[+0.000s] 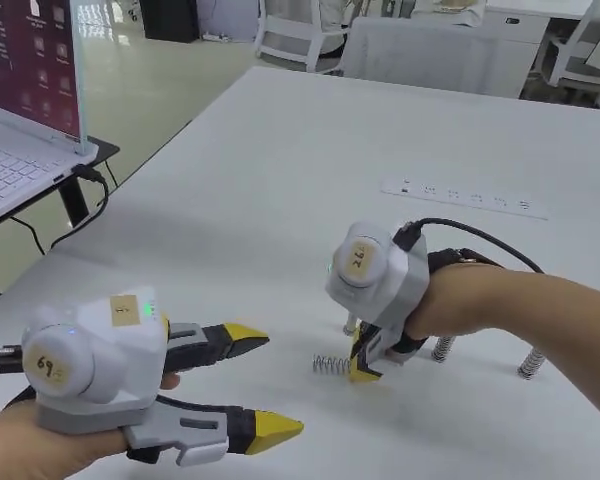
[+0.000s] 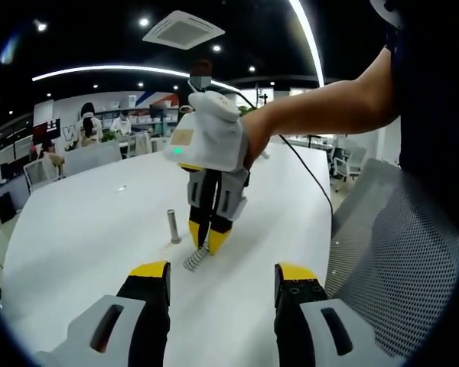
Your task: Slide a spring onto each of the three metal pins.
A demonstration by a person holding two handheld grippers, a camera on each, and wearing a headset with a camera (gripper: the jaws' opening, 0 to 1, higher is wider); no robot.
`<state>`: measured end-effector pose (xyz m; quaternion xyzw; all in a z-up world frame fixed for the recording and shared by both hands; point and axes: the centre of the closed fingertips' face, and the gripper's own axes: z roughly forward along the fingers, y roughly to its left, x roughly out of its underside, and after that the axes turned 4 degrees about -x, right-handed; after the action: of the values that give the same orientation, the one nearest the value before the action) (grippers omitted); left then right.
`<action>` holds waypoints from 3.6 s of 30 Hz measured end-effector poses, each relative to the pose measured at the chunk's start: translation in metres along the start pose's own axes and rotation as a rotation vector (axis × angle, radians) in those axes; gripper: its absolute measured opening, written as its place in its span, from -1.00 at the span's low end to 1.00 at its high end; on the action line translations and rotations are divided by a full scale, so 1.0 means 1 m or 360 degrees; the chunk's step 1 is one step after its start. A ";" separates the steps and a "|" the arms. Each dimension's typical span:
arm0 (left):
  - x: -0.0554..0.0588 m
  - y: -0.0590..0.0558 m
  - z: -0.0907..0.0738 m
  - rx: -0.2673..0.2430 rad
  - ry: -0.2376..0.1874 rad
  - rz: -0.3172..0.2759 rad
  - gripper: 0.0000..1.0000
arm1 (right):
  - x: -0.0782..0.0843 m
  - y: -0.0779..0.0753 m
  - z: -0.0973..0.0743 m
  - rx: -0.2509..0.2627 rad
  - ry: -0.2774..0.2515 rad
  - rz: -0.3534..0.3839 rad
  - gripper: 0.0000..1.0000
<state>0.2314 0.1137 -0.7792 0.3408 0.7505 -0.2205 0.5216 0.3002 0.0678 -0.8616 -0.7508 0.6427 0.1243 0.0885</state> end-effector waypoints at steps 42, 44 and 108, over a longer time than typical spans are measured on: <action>0.002 -0.024 0.027 0.0246 0.0024 0.0137 -0.40 | -0.025 0.074 -0.057 -0.0153 -0.0126 -0.0080 -0.84; 0.001 -0.025 0.028 0.0257 0.0022 0.0145 -0.48 | -0.026 0.075 -0.057 -0.0154 -0.0128 -0.0083 -0.84; -0.015 -0.043 0.028 0.0370 -0.0042 0.0209 -0.95 | -0.025 0.083 -0.058 -0.0180 -0.0185 -0.0122 -0.81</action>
<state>0.2209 0.0616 -0.7759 0.4443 0.6891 -0.2758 0.5017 0.2189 0.0613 -0.7965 -0.7702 0.5991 0.2004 0.0878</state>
